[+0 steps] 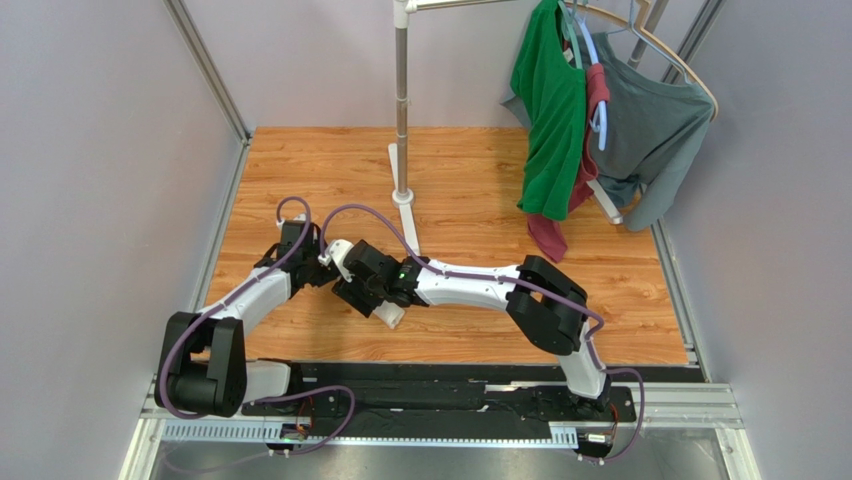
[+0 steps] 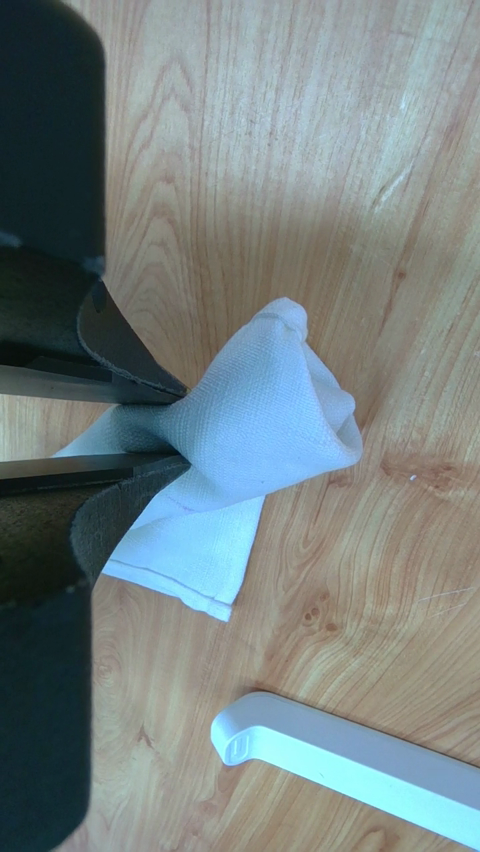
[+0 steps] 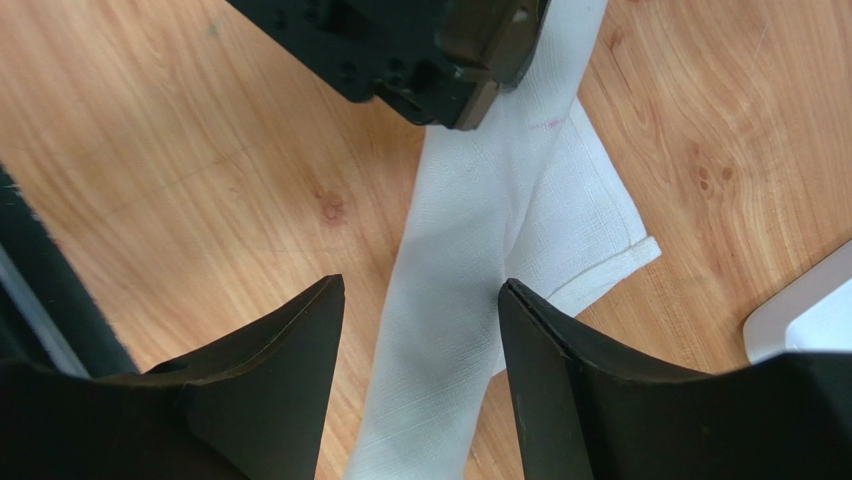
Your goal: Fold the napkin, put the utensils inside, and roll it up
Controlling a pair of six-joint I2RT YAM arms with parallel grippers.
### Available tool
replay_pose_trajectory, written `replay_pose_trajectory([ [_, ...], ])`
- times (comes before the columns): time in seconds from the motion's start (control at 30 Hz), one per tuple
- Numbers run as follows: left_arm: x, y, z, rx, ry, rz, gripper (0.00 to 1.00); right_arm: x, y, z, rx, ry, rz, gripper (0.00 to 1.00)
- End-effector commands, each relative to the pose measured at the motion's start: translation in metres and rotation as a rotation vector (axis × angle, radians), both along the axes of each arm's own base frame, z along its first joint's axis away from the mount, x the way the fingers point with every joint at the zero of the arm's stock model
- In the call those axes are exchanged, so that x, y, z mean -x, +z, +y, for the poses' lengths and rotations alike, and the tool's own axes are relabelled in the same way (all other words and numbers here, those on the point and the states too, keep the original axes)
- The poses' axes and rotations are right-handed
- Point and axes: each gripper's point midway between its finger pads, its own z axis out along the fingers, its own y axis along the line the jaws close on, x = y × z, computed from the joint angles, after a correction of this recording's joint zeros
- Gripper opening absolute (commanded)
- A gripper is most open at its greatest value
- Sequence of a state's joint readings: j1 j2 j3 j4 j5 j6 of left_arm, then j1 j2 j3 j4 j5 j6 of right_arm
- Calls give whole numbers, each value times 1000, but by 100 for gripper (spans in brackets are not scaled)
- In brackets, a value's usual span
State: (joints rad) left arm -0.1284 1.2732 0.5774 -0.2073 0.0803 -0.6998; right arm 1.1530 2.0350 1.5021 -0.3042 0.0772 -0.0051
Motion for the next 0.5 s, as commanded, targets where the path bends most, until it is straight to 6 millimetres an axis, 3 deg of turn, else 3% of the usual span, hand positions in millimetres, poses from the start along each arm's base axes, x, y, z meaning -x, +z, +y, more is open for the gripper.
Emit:
replay_pose_trajectory([
  [0.0, -4, 6, 1, -8, -13, -1, 30, -14, -3, 8, -1, -16, -52, 62],
  [0.2, -4, 7, 0, -8, -15, -4, 30, -15, -22, 5, 31, -19, -50, 58],
  [0.3, -5, 8, 0, -4, -16, -8, 31, -13, -34, 1, 56, -19, -39, 52],
  [0.37, -7, 10, -3, 6, -25, -21, 35, -11, -42, -2, 73, -27, -20, 43],
  [0.47, -7, 15, 0, -1, -10, -32, 50, -8, -53, -8, 73, -54, 52, 34],
])
